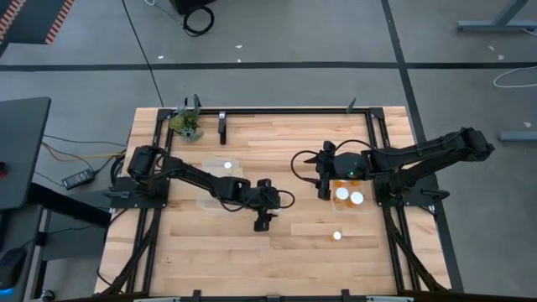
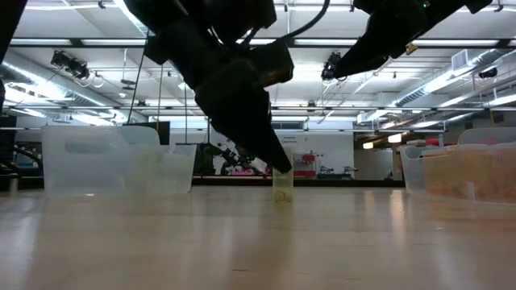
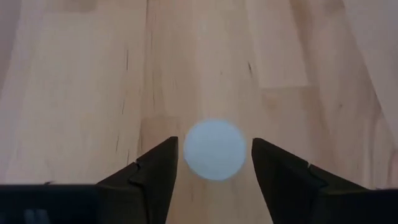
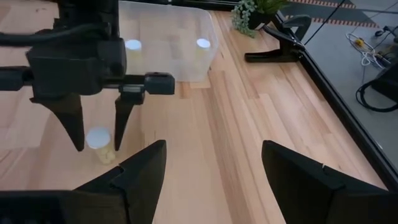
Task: Pick and place medicine bottles into bin by pill shape (circle, oval)
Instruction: Put the yellow pill bottle into the left transparent bin
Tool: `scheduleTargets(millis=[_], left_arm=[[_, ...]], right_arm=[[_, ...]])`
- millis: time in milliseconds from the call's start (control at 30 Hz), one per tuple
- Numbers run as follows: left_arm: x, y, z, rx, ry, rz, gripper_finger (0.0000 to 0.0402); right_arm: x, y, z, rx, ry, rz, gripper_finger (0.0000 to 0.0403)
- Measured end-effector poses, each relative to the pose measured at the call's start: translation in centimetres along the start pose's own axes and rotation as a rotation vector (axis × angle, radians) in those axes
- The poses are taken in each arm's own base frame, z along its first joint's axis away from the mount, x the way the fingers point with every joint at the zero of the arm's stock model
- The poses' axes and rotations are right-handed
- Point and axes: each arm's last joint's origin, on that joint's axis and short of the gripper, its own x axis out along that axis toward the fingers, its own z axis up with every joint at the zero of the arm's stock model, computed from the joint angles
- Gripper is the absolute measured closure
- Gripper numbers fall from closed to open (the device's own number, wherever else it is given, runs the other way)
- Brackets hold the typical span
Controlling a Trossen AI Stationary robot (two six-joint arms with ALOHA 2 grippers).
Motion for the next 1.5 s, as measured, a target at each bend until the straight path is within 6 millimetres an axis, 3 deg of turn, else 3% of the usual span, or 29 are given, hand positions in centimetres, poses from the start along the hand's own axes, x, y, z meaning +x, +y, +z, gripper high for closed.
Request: scheduleTargets(millis=[633,1167,1500], left_arm=[[0.0,0.0,0.3,0.006,-0.033,-0.003,0.0274],[-0.2,0.0,0.3,0.005,-0.021,-0.002,0.0277],[-2.9,0.5,1.5,0.021,-0.038,0.004,0.0275]], right_arm=[[0.0,0.0,0.0,0.002,-0.001,0.000,0.0132],[0.0,0.0,-0.1,0.017,0.007,-0.001,0.0132],[0.0,0.0,-0.2,0.031,0.022,-0.002,0.0132]])
